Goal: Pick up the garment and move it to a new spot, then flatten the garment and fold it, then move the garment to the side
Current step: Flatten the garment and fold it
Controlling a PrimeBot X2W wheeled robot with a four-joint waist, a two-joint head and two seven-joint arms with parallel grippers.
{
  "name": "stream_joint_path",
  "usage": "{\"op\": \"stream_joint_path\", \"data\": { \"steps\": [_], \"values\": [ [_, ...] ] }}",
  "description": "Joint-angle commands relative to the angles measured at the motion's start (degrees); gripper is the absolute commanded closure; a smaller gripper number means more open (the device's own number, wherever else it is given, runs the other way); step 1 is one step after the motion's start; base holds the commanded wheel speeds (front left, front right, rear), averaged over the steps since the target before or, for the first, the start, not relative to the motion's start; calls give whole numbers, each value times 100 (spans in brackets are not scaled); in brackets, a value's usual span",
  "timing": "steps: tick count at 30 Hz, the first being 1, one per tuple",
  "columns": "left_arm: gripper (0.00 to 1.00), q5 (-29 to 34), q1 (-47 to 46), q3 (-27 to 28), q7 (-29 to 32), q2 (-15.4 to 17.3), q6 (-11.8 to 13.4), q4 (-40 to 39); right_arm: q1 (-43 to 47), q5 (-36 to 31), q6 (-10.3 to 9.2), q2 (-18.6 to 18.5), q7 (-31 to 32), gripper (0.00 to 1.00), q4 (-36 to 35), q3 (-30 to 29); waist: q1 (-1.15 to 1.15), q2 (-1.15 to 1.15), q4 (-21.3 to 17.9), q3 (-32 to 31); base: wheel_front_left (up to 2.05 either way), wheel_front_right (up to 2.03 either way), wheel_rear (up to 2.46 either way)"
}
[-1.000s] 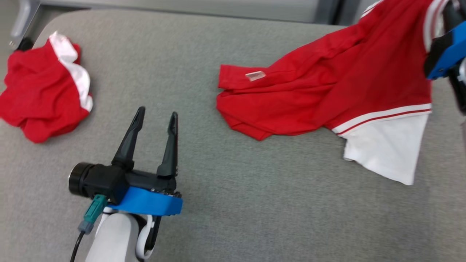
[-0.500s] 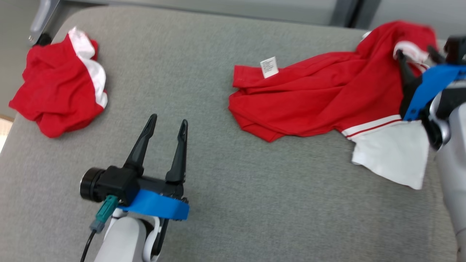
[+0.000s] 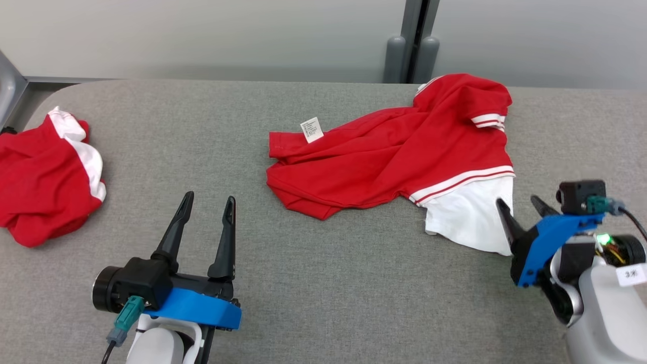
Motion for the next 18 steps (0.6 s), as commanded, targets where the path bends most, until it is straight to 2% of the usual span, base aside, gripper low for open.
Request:
{"op": "stream_joint_path", "data": {
  "steps": [1, 7, 12, 15, 16, 17, 18],
  "values": [
    [0, 27, 10, 3, -17, 39, -1, -15, 114, -55, 1, 55, 52, 0, -84, -89, 2, 0, 3, 26, 0, 0, 0],
    [0, 33, -145, -23, -17, 28, -10, -56, 205, -279, 1, 375, 343, 0, -106, -466, 2, 0, 75, 246, 0, 0, 0],
    [0, 33, -233, -87, -17, -15, -19, -48, -50, -909, 1, 517, 428, 0, 109, -951, 2, 0, 183, 414, 0, 0, 0],
    [0, 12, -292, -116, -17, -31, -23, -34, -71, -1035, 1, 649, 479, 0, 237, -1086, 2, 0, 225, 477, 0, 0, 0],
    [0, 7, -297, -120, -17, -33, -24, -30, -72, -1084, 2, 664, 506, 7, 284, -1060, 2, 0, 227, 487, 0, 0, 0],
    [0, 5, -298, -118, -17, -32, -26, -21, -68, -1105, 1, 682, 527, 52, 325, -1023, 2, 0, 226, 495, 0, 0, 0],
    [0, 0, -296, -108, -17, -27, -27, -15, -50, -1119, 2, 706, 544, 77, 359, -965, 2, 0, 218, 499, 0, 0, 0]
  ]
}}
